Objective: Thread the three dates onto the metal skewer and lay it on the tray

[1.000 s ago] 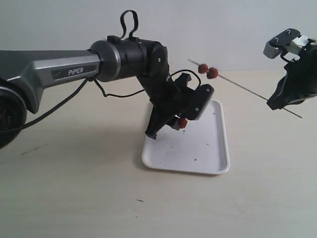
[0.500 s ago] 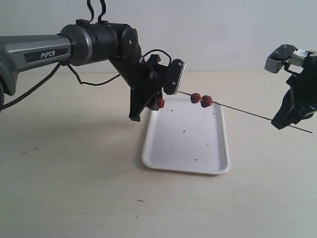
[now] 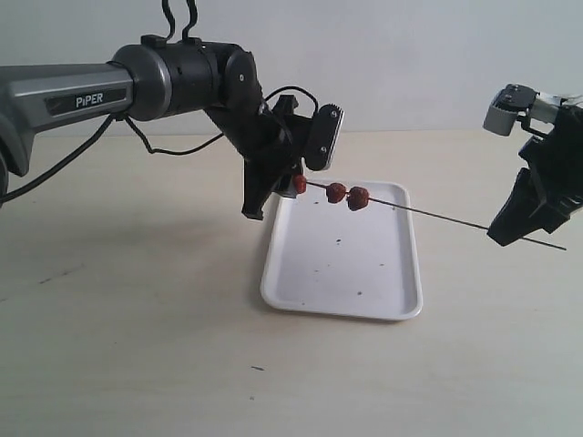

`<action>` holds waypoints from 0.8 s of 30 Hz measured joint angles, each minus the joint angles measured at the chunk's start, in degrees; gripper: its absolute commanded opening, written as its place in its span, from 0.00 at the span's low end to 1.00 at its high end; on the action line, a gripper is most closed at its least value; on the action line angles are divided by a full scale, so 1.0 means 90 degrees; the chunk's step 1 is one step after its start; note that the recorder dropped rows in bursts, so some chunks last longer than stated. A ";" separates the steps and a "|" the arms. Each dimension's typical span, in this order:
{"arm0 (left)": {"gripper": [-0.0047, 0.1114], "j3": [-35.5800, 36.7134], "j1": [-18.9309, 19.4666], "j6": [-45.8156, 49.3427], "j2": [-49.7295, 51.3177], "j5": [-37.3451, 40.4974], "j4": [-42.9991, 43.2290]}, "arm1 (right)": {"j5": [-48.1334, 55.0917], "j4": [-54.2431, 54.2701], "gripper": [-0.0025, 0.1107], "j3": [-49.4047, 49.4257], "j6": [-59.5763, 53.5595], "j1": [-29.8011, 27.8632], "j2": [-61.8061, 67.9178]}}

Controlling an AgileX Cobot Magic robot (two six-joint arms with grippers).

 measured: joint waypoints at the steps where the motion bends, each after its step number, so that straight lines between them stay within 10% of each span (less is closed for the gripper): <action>1: 0.35 0.0000 0.0000 0.0000 -0.0013 0.0000 0.0000 | -0.0011 -0.0009 0.02 0.0000 0.0015 0.0000 0.0000; 24: 0.35 0.0000 0.0046 -0.0103 -0.0320 0.0282 0.0047 | -0.0366 -0.0075 0.02 0.0000 0.0138 0.0000 0.0240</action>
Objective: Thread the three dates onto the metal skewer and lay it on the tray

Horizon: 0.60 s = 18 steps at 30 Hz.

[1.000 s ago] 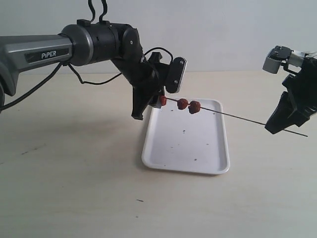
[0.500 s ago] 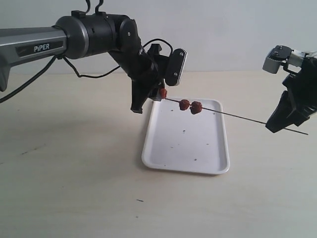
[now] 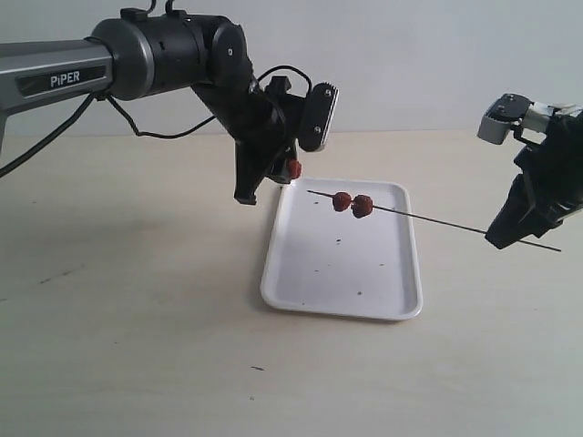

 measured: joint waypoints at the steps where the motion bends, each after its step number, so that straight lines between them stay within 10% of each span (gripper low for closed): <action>1: 0.35 0.0000 0.0010 -0.0015 0.0000 0.0000 0.0000 | 0.0000 0.0000 0.02 0.0000 0.0000 0.0000 0.0000; 18: 0.35 0.0000 0.0010 -0.0070 0.0190 0.0050 0.0012 | 0.0010 0.0183 0.02 -0.0038 -0.0152 0.0000 -0.0037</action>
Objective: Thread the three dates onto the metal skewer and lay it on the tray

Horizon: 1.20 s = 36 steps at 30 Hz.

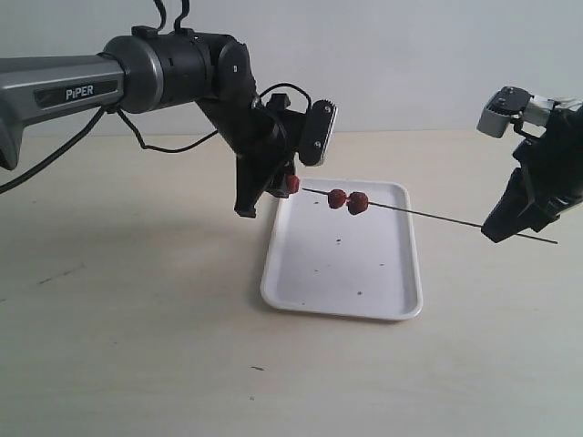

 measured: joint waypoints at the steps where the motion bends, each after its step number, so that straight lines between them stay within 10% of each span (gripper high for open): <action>1: 0.35 0.0000 0.0000 0.0000 0.0000 0.0000 0.0000 | 0.0000 -0.0003 0.02 0.0000 0.0000 0.0000 -0.0003; 36: 0.35 0.0000 0.0000 -0.0087 0.0089 0.0000 -0.0164 | -0.0006 0.0131 0.02 0.0000 -0.0169 0.0000 -0.0015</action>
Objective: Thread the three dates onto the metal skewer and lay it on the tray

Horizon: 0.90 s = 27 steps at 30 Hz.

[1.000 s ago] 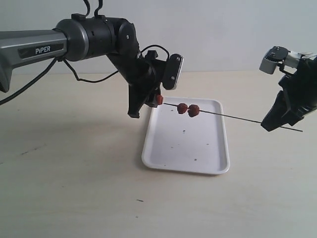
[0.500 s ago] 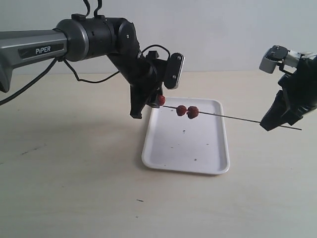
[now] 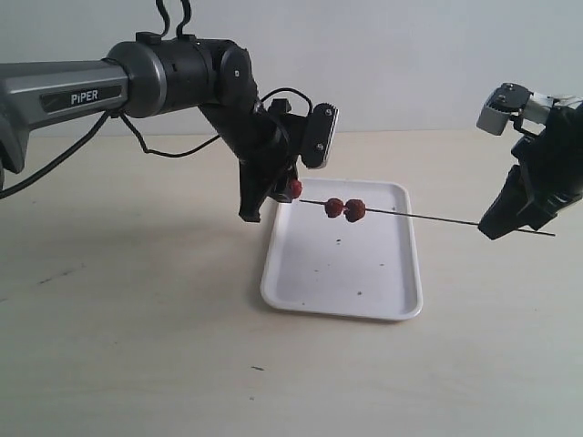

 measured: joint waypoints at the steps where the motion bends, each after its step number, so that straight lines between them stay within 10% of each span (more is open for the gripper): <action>1: 0.35 0.0000 0.0000 0.0000 0.0000 0.0000 0.0000 | -0.0017 0.0000 0.02 0.0000 0.0000 0.0000 0.0000; 27: 0.35 0.0000 0.0229 -0.0403 0.0000 0.0067 -0.0036 | -0.0162 0.0383 0.02 0.0000 -0.0345 0.0000 -0.0027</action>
